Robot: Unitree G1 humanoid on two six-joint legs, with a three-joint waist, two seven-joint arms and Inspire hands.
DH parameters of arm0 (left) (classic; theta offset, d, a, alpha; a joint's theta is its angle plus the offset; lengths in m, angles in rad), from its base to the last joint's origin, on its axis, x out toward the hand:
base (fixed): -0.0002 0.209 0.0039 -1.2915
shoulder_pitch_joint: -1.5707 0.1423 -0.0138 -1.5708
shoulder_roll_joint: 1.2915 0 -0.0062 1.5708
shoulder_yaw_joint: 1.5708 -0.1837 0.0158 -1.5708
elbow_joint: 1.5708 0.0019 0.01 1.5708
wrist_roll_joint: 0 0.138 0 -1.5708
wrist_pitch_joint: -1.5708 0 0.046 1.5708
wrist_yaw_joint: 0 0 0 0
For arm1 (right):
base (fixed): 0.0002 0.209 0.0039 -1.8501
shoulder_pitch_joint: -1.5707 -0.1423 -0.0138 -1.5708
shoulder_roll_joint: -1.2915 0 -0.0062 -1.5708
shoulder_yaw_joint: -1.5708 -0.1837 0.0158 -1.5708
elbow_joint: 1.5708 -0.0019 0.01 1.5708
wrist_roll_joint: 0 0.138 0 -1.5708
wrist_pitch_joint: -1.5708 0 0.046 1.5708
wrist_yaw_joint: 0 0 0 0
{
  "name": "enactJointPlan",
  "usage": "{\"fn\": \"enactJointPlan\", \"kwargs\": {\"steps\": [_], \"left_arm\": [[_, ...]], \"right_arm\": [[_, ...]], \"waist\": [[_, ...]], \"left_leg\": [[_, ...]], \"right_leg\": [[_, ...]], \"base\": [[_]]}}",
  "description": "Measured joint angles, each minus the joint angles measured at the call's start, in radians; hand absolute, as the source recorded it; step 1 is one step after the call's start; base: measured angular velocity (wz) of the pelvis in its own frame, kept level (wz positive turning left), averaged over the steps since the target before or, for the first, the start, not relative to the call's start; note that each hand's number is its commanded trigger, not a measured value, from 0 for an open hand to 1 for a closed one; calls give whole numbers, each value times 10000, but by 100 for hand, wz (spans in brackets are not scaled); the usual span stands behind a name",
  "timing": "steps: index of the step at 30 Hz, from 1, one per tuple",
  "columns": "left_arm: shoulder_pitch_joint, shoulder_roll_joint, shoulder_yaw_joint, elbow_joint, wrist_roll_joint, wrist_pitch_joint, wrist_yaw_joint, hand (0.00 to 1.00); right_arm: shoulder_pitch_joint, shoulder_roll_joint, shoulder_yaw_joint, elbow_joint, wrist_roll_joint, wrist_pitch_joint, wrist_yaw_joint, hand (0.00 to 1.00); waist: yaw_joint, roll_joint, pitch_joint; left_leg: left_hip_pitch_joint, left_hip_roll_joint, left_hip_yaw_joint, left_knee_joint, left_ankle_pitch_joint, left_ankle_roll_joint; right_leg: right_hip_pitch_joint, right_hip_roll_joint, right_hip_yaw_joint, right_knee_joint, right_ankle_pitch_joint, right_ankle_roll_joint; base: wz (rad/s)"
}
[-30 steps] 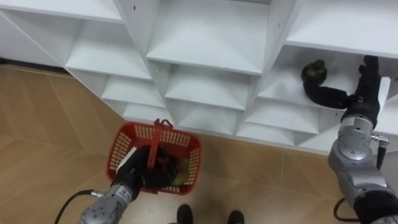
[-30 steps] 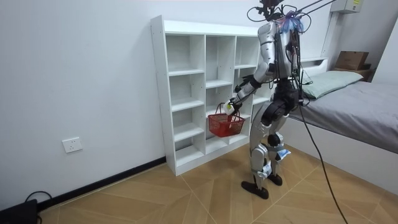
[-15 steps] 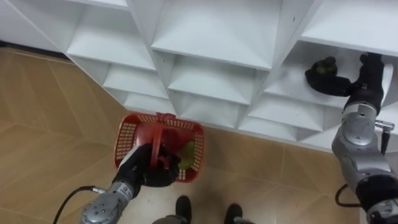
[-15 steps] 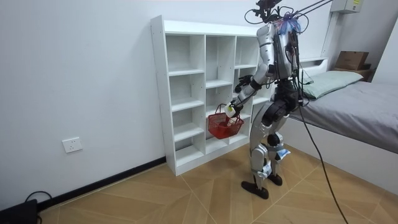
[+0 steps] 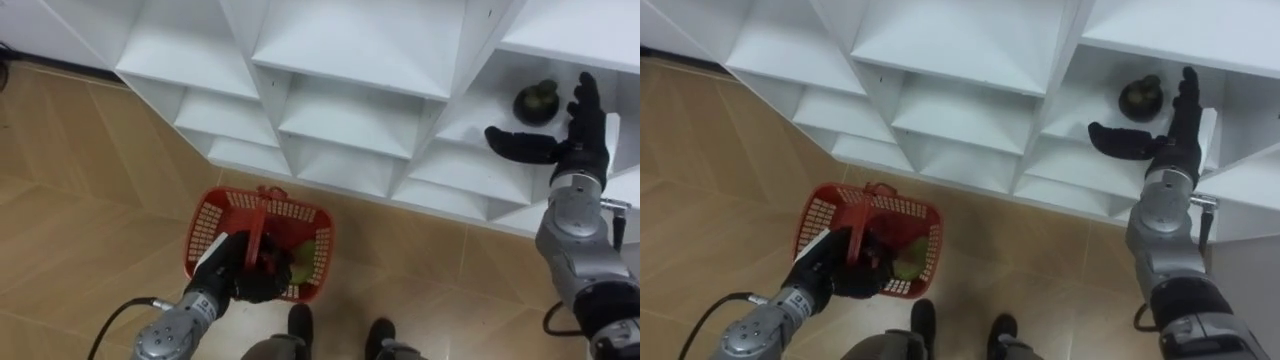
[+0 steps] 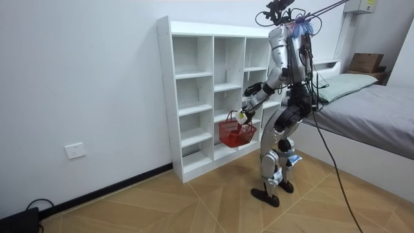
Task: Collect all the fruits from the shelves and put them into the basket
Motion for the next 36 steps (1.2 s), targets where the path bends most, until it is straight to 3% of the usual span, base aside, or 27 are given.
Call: {"fn": "enactJointPlan", "kwargs": {"steps": [36], "left_arm": [[-27,-103,-396,19,-12,221,71,100]], "right_arm": [[-421,-43,0,477,-62,126,-133,0]], "waist": [[168,19,-9]], "left_leg": [[-18,-6,-11,-11,2,-4]], "right_leg": [[-70,-14,-1,42,-21,-33]], "base": [[0]]}}
